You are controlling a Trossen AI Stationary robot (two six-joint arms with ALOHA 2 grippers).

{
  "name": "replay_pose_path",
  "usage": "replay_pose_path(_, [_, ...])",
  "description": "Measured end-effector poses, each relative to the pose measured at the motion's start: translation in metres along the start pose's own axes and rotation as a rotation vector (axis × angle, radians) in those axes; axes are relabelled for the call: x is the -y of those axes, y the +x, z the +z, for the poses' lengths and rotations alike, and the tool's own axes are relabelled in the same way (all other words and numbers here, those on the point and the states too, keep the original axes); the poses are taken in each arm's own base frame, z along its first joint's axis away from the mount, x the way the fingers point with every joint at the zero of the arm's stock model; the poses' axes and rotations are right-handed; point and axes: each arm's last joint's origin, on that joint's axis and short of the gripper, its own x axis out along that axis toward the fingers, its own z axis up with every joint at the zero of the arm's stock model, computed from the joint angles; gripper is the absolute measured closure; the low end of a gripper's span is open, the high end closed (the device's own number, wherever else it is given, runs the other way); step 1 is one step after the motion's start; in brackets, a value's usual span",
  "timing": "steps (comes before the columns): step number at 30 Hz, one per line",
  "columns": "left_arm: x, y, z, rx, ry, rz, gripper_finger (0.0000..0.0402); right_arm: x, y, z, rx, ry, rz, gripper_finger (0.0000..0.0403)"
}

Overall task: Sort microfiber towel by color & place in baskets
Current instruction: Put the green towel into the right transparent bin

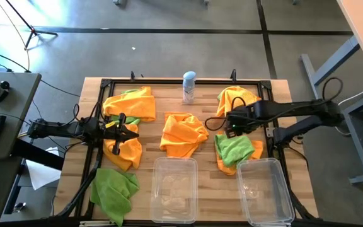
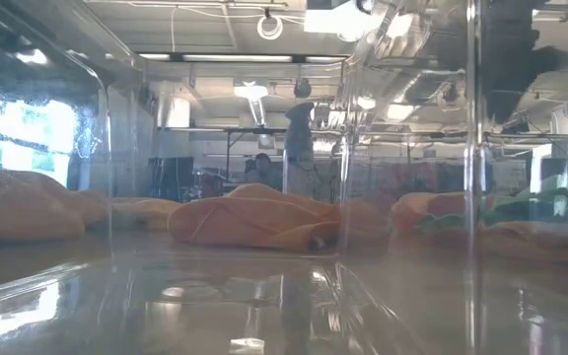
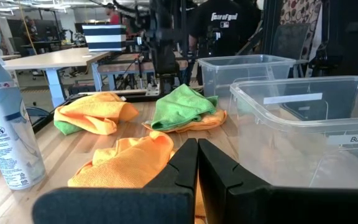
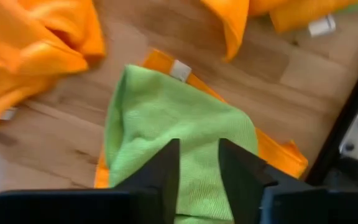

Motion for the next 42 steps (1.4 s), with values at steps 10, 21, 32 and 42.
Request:
replay_pose_path(10, [0.0,0.0,0.0,0.001,0.0,0.0,0.0401,-0.005,0.05,-0.011,-0.238,0.033,-0.092,0.0176])
replay_pose_path(21, [0.0,0.0,0.0,0.0,0.0,0.0,0.0401,-0.001,0.096,-0.021,-0.304,0.094,-0.007,0.0164])
replay_pose_path(32, [0.0,0.0,0.0,0.0,0.0,0.0,0.0401,0.007,0.122,-0.029,-0.262,0.123,0.014,0.0206])
replay_pose_path(42, [0.0,0.0,0.0,0.0,0.0,0.0,0.0401,0.002,0.113,-0.024,-0.176,0.044,0.014,0.039])
